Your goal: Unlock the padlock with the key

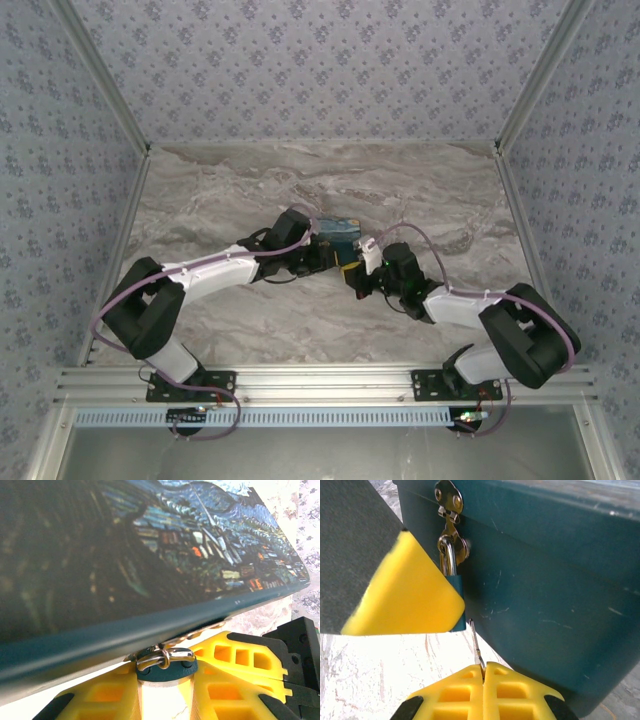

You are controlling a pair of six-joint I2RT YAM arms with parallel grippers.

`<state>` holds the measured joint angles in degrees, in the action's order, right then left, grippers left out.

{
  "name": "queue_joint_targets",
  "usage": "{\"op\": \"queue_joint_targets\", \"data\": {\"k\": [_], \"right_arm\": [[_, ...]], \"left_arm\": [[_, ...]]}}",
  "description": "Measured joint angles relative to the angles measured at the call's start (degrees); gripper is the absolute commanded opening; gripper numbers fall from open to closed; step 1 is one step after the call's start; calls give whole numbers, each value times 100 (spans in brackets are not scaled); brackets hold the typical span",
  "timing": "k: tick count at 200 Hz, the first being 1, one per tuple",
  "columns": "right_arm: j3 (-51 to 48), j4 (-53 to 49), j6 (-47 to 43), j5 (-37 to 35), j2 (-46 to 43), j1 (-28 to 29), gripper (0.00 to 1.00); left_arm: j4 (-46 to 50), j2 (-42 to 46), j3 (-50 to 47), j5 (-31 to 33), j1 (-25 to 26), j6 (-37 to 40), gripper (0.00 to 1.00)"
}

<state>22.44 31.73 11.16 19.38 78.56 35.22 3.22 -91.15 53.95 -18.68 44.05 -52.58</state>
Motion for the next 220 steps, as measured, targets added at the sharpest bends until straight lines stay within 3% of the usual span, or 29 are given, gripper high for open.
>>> {"op": "queue_joint_targets", "data": {"k": [220], "right_arm": [[-35,-107,11,-13,-129,85,0]], "left_arm": [[0,-2,0,-2,11,0,23]]}}
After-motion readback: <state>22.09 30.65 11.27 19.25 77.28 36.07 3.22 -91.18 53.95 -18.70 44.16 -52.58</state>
